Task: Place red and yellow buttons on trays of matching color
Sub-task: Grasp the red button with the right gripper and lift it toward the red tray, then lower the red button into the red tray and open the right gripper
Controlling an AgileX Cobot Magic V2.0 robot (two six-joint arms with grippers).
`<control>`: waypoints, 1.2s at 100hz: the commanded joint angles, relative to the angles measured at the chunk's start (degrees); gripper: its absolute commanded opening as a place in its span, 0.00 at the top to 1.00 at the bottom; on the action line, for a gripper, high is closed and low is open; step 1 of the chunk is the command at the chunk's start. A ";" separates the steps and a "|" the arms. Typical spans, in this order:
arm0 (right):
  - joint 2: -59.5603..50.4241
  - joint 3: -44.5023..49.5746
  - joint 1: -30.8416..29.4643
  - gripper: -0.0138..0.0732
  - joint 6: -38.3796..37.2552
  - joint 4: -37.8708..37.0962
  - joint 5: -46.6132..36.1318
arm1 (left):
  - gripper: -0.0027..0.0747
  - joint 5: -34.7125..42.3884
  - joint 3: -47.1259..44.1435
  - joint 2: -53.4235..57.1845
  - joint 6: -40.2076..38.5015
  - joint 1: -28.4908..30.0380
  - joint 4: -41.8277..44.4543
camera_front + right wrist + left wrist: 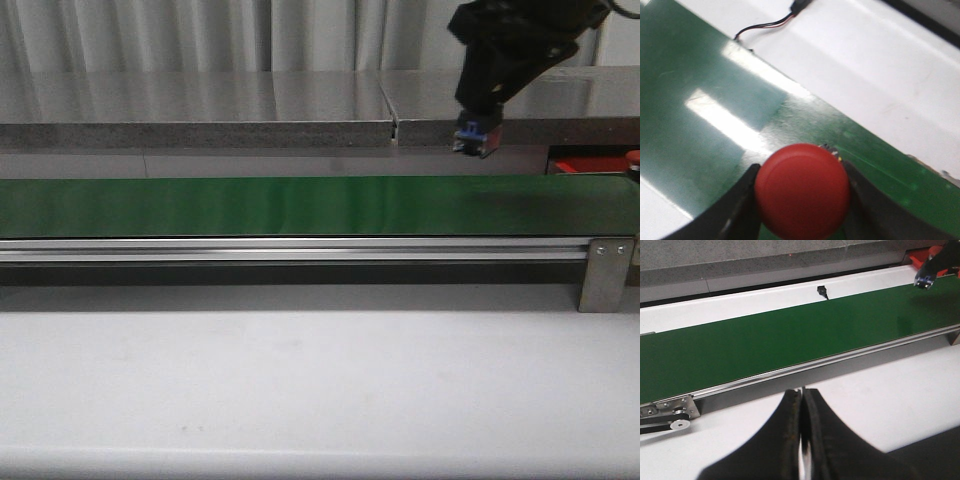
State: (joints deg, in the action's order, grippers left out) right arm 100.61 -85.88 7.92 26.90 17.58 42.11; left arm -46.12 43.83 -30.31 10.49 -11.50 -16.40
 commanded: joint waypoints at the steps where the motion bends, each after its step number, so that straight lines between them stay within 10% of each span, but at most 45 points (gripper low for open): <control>1: -4.00 -1.98 -3.60 0.92 -1.56 0.95 -3.73 | 0.99 3.65 1.40 -0.20 -0.10 -0.46 -1.23; 59: -1.77 -1.98 -26.01 0.92 -10.02 0.99 -9.53 | 0.99 3.65 1.40 -0.20 -0.10 -0.46 -1.23; 120: 8.57 -8.43 -29.33 0.92 -10.86 1.40 -14.44 | 0.99 3.65 1.40 -0.20 -0.10 -0.46 -1.23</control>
State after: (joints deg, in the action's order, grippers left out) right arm 110.13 -90.19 -21.03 16.28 17.96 30.21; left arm -46.12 43.83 -30.31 10.49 -11.50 -16.40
